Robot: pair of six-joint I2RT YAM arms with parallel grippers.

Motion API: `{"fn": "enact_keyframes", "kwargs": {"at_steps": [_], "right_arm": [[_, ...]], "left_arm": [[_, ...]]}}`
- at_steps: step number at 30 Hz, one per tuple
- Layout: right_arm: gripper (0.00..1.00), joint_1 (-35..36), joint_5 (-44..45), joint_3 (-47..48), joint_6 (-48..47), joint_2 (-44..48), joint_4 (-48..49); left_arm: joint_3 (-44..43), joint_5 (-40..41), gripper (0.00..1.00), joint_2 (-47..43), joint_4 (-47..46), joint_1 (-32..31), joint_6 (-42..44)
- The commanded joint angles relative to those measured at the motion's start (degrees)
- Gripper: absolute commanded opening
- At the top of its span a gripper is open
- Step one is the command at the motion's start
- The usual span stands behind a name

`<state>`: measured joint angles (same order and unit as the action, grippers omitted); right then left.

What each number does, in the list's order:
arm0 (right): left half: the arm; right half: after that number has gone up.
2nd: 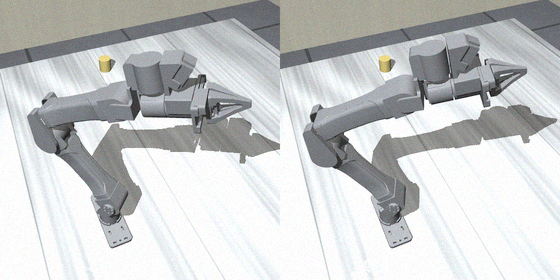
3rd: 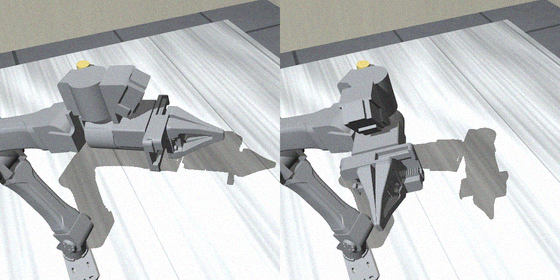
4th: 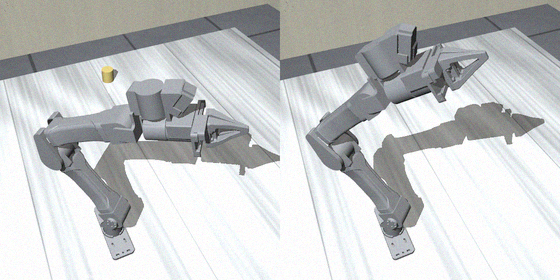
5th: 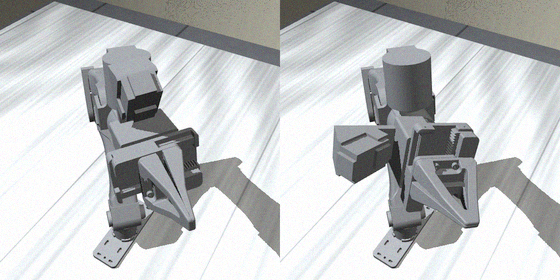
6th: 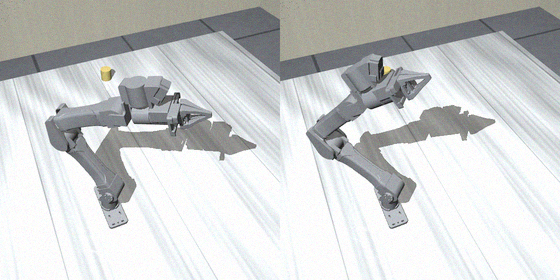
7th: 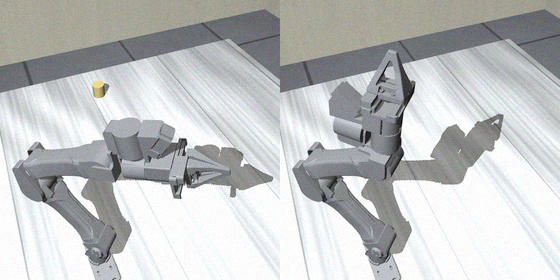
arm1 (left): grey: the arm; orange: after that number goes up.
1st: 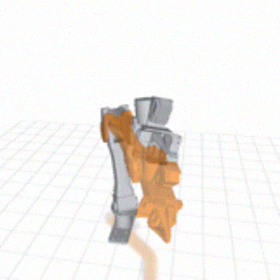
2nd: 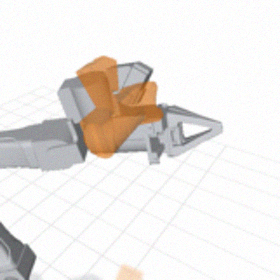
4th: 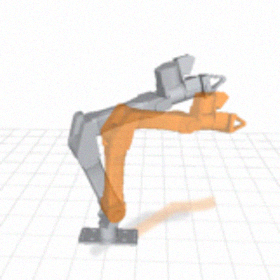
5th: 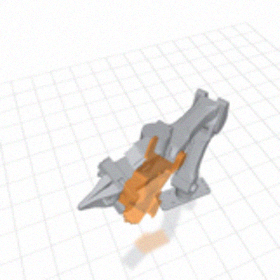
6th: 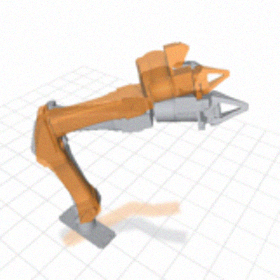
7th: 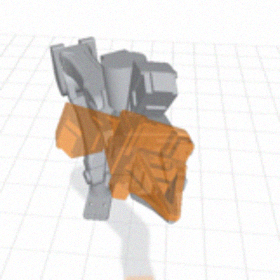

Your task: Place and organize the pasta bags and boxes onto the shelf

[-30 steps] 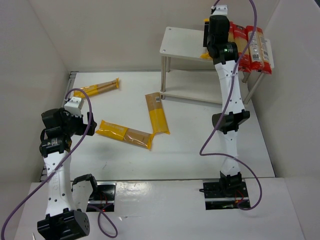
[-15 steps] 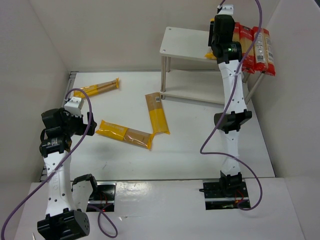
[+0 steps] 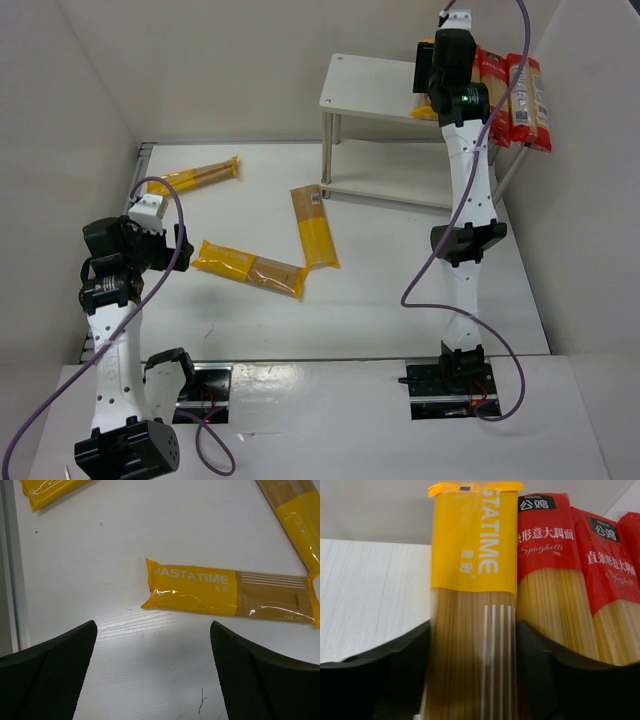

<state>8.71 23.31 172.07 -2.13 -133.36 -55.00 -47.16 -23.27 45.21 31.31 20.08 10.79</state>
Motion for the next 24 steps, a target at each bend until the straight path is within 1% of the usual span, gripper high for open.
{"fn": "enact_keyframes", "kwargs": {"at_steps": [1, 2, 3, 8, 11, 18, 21, 23, 24], "right_arm": [[0.77, -3.35, 4.20, 1.95, -0.77, 5.57, -1.42], [0.81, -3.35, 4.20, 1.95, -0.77, 5.57, -1.42], [0.90, -3.35, 3.68, 1.95, -0.77, 5.57, -1.42], [1.00, -2.82, 2.18, 1.35, -0.77, 6.80, -1.42], [1.00, -1.42, 2.18, 0.72, -0.77, 8.73, -1.42], [1.00, 4.11, 1.12, -5.33, -0.77, 16.10, -1.42], [1.00, 5.61, -1.42, -9.81, -0.15, 20.58, -1.95], [1.00, 6.41, -3.88, -14.81, 1.25, 23.13, -2.65], [1.00, 6.93, -4.67, -16.92, 1.25, 25.93, -3.18]], "left_arm": [[-1.18, -1.69, 0.99, -0.12, -1.43, 0.23, 1.17], [-1.18, -1.69, 0.99, -0.12, -1.43, 0.23, 1.17], [-1.18, -1.69, 0.99, -0.12, -1.43, 0.23, 1.17], [-1.18, -2.22, 0.99, -0.12, -1.43, 0.23, 1.17], [-1.18, -2.22, 0.99, -0.12, -1.43, 0.23, 1.69], [-1.18, -2.22, 0.99, -0.12, -0.90, 0.23, 1.69], [-1.18, -2.22, 0.99, -0.12, -0.90, 0.23, 1.69], [-1.18, -2.22, 0.99, -0.12, -0.90, 0.23, 1.69], [-1.18, -2.22, 0.99, -0.12, -0.90, 0.23, 1.69]]}}
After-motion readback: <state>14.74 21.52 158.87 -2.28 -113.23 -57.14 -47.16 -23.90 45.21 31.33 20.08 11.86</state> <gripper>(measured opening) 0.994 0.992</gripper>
